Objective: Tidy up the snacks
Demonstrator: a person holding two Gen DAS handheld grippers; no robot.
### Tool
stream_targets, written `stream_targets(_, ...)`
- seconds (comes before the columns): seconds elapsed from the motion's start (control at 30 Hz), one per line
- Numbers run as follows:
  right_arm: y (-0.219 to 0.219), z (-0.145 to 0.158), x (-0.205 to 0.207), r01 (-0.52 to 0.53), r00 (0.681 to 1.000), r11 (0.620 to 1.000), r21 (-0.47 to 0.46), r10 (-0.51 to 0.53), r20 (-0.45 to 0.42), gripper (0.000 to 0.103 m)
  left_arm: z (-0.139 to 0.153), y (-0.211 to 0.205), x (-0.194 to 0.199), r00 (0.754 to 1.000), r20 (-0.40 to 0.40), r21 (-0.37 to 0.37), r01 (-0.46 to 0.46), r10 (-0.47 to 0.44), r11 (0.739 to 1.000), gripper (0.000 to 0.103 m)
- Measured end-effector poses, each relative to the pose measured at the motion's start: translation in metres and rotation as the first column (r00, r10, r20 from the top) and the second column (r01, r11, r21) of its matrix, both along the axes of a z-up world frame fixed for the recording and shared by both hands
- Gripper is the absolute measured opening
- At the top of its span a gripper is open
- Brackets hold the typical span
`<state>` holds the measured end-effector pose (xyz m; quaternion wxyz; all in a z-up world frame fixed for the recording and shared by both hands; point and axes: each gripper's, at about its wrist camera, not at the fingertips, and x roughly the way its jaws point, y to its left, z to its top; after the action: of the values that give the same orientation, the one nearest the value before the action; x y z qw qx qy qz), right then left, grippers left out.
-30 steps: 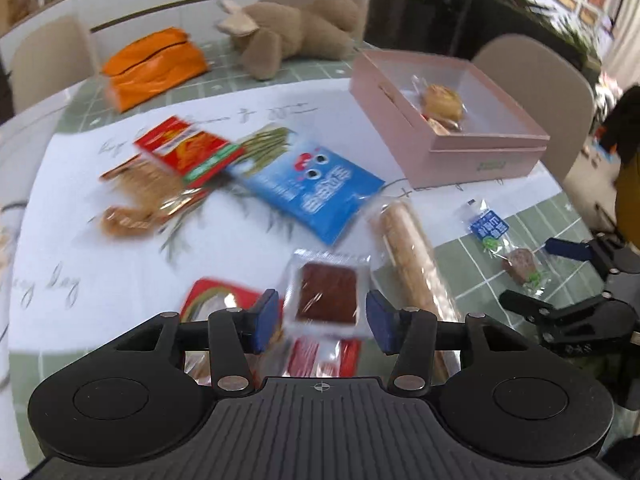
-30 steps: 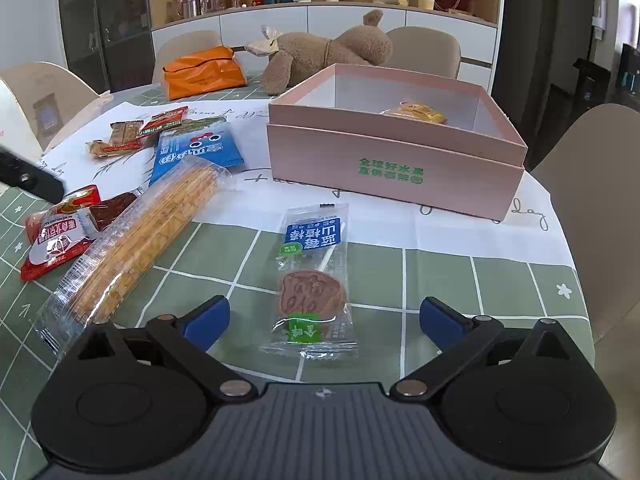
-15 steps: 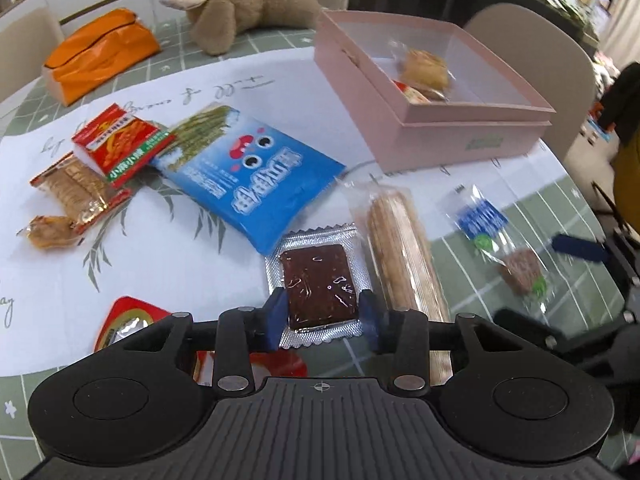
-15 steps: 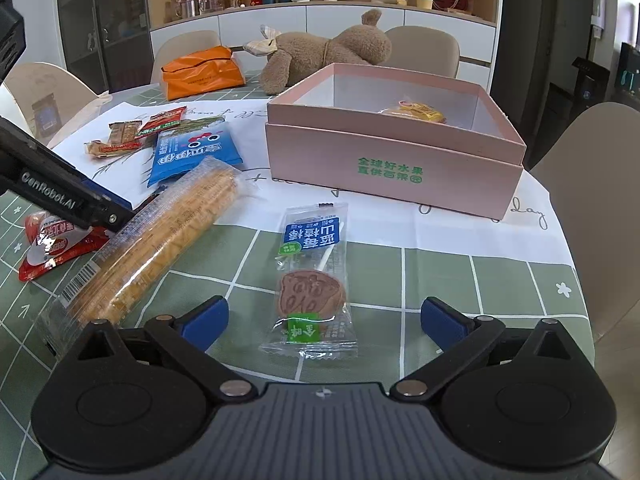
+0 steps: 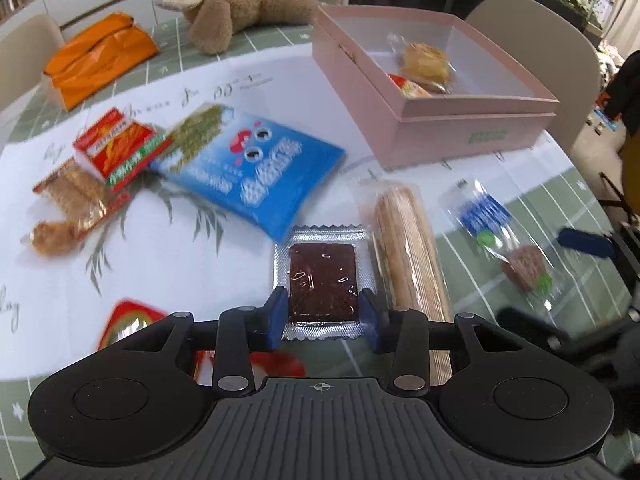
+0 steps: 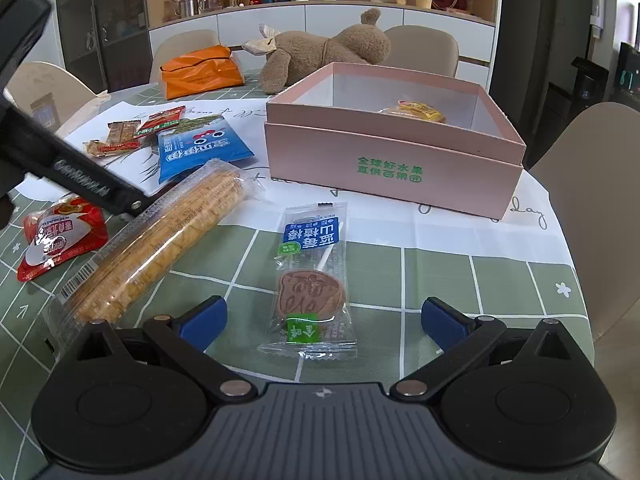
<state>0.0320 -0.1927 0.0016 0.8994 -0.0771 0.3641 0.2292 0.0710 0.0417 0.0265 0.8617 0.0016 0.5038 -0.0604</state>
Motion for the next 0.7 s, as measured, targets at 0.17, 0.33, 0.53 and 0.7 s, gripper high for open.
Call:
stream_targets(0.17, 0.0, 0.0, 0.0, -0.001, 1.0, 1.0, 0.0, 0.001, 0.0, 0.103, 0.003, 0.009, -0.01, 1.0, -0.008, -0.068, -0.025, 0.024, 0.997, 0.044)
stream_targets(0.33, 0.0, 0.0, 0.0, -0.001, 1.0, 1.0, 0.001, 0.001, 0.0, 0.103, 0.013, 0.008, -0.015, 0.999, 0.031, -0.101, -0.041, 0.045, 0.994, 0.043)
stream_targets(0.53, 0.0, 0.0, 0.0, 0.0, 1.0, 1.0, 0.001, 0.0, 0.0, 0.103, 0.002, 0.003, 0.006, 0.998, 0.005, -0.043, -0.064, 0.064, 0.997, 0.042)
stream_targets(0.7, 0.0, 0.0, 0.0, -0.002, 1.0, 1.0, 0.0, 0.002, -0.001, 0.103, -0.001, -0.006, 0.014, 1.0, 0.011, 0.001, -0.021, 0.021, 1.0, 0.043)
